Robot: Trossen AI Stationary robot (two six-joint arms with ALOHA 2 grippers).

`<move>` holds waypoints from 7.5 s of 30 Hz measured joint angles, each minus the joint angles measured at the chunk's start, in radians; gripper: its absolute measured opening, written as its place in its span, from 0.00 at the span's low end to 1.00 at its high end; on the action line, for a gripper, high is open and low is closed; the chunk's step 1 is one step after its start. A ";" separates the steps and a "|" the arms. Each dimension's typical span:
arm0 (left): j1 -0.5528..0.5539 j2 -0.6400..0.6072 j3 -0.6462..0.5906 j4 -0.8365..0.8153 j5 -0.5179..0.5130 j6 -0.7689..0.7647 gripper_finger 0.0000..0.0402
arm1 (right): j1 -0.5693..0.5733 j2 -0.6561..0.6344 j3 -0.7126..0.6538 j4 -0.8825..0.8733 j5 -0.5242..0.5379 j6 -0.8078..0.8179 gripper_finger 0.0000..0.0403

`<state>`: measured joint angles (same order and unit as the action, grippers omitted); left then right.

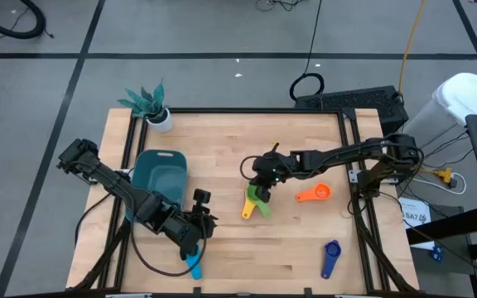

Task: Nest measuring cups in basket
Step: Stack the green measuring cup on top of the yellow measuring cup, then stack the light blue measuring cup on top of the green measuring cup

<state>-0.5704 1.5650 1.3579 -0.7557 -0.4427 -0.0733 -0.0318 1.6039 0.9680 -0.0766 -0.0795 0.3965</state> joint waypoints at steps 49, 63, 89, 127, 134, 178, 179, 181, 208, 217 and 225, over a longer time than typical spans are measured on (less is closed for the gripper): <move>0.261 0.000 -0.117 0.126 0.085 0.087 0.23 | 0.270 -0.057 -0.256 0.171 0.198 0.377 0.00; 0.260 0.000 -0.117 0.116 0.086 0.077 0.23 | 0.296 -0.031 -0.255 0.348 0.183 0.287 0.00; 0.376 0.082 -0.409 0.508 0.240 0.012 0.23 | 0.339 -0.038 -0.255 0.253 0.290 0.351 0.00; 0.353 0.205 -0.406 0.676 0.255 0.045 0.01 | 0.340 0.145 -0.226 0.527 0.292 0.357 0.00; 0.352 0.274 -0.406 0.765 0.308 0.018 0.00 | 0.328 0.145 -0.201 0.537 0.292 0.329 0.00; 0.319 0.272 -0.321 0.563 0.310 0.007 0.02 | 0.311 0.145 -0.193 0.460 0.288 0.264 0.00; 0.316 0.271 -0.321 0.559 0.310 0.003 0.02 | 0.311 0.145 -0.193 0.447 0.288 0.264 0.00; 0.304 0.251 -0.323 0.537 0.305 -0.005 0.02 | 0.313 0.138 -0.193 0.409 0.291 0.261 0.00; -0.103 -0.100 -0.071 -0.187 0.189 -0.214 0.01 | 0.440 -0.197 -0.194 0.105 0.416 0.027 0.00; -0.165 -0.096 -0.110 -0.184 0.241 -0.089 0.11 | 0.440 -0.197 -0.194 0.095 0.359 0.034 0.00; -0.163 0.041 -0.122 -0.185 0.259 0.006 0.35 | 0.441 -0.197 -0.194 0.105 0.338 0.067 0.00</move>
<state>-0.7330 1.6059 1.2358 -0.9404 -0.1833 -0.0673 0.4088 1.4071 0.7742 0.0289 0.2584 0.4637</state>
